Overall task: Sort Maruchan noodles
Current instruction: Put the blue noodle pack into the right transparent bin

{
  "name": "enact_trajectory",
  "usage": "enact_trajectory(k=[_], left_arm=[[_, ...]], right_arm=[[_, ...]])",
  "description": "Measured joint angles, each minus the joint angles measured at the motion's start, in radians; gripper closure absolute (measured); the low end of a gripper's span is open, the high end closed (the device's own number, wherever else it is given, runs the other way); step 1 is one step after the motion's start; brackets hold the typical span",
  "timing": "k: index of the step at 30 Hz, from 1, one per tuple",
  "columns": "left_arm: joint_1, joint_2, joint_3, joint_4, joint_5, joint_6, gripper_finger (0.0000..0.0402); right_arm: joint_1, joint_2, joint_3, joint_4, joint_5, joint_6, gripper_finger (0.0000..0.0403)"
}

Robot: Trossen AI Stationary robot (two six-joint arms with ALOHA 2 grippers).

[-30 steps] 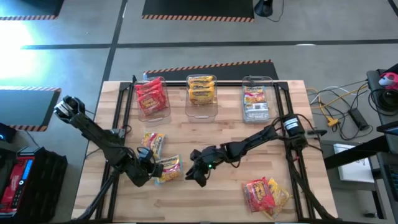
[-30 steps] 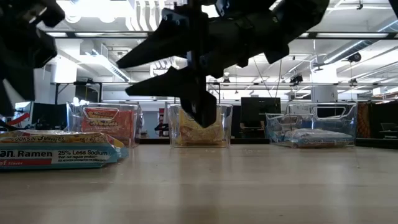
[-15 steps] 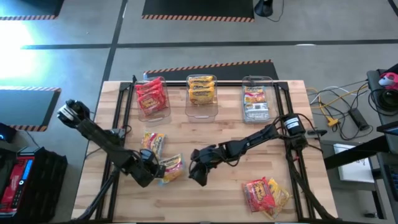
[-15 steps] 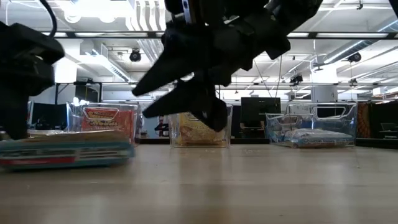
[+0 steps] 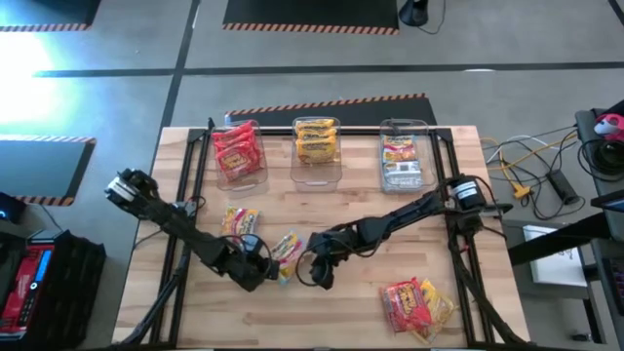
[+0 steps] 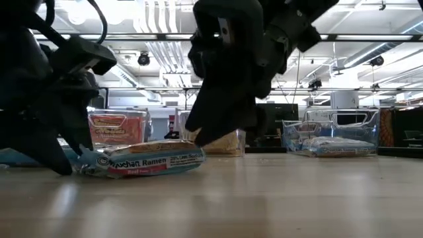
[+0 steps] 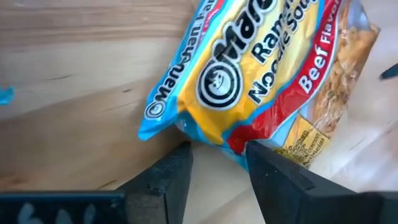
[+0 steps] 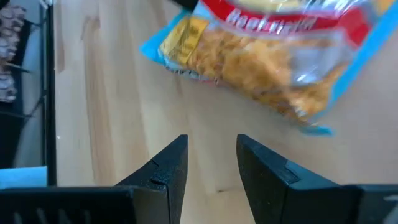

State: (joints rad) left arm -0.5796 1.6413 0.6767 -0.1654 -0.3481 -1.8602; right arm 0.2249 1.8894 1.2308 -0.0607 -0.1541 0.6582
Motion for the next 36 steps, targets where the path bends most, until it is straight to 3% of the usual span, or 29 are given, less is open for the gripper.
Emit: enact_trajectory(k=[9,16,20,27,36], left_arm=[[0.003,0.012,0.009,-0.001,-0.009,-0.001,0.0259],[0.003,-0.055,0.115,-0.034,-0.12,0.177,0.0259],[0.012,-0.039,0.126,-0.053,-0.124,0.203,0.0259],[0.033,-0.016,0.11,0.019,-0.144,0.221,0.0259],[0.089,-0.009,0.112,0.141,-0.185,0.436,0.0259]], right_arm=[[-0.056,-0.097,0.0,-0.086,0.027,-0.049,0.0278],[-0.09,-0.117,0.0,-0.09,0.027,-0.051,0.0278],[-0.098,-0.118,0.0,-0.092,0.026,-0.063,0.0278],[-0.1,-0.118,0.0,-0.099,0.026,-0.076,0.0278],[-0.106,-0.118,0.0,-0.114,0.024,-0.083,0.0278]])
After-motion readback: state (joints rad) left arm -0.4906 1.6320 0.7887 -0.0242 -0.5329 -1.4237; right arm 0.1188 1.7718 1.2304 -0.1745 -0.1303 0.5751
